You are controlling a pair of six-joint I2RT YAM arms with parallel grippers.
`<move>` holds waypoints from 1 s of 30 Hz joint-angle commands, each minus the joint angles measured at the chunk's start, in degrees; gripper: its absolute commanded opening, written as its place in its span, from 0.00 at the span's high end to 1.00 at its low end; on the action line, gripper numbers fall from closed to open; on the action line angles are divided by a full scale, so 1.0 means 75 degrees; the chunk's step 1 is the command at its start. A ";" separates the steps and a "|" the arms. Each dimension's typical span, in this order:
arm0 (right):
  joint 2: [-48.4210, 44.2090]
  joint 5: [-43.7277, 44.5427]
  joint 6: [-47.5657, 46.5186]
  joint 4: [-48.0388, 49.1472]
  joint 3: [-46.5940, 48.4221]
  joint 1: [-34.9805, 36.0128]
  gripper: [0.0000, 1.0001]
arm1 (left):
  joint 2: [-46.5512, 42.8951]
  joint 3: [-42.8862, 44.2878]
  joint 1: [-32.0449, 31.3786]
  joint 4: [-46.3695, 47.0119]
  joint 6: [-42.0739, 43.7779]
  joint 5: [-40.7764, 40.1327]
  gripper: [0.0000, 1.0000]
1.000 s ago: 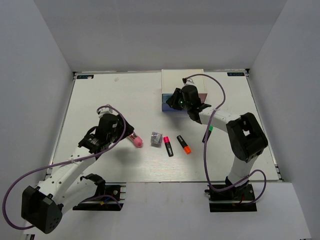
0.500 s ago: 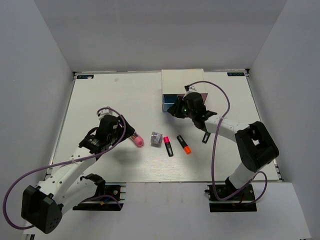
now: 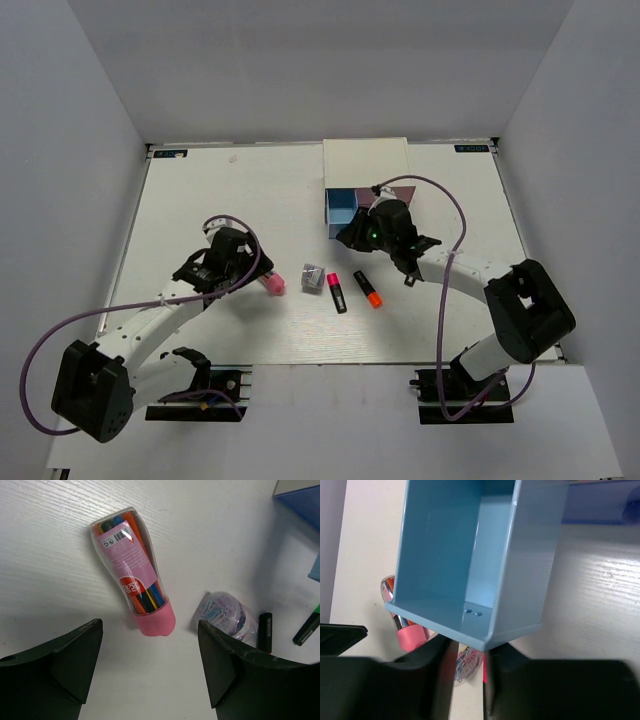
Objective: Sort the stationery into containers
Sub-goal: Open the drawer in the storage box, then pick up the stationery from the center of the board.
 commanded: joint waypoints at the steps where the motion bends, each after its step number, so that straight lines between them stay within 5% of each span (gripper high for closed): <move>1: -0.0218 -0.0200 0.0055 0.0106 -0.0071 0.0118 0.61 | 0.0260 -0.0087 -0.0012 0.0241 -0.0219 -0.0166 0.13; 3: -0.0230 -0.0281 -0.0004 0.0083 -0.0048 0.0117 0.48 | 0.0471 0.0006 -0.0012 0.0241 -0.0288 -0.0248 0.13; 6: -0.0323 -0.0515 -0.0039 -0.0034 -0.0106 0.0117 0.10 | 0.0951 0.0228 -0.0012 0.0043 -0.0499 -0.0389 0.15; 16: -0.1073 -0.1370 -0.0332 0.0222 -0.0915 0.0106 0.10 | 0.2029 0.0569 -0.0012 0.0146 -0.0652 -0.0542 0.18; 30: -0.2070 -0.2742 -0.2345 0.0973 -0.1595 0.0106 0.10 | 0.3214 0.1132 -0.0012 0.0370 -0.0371 -0.0472 0.27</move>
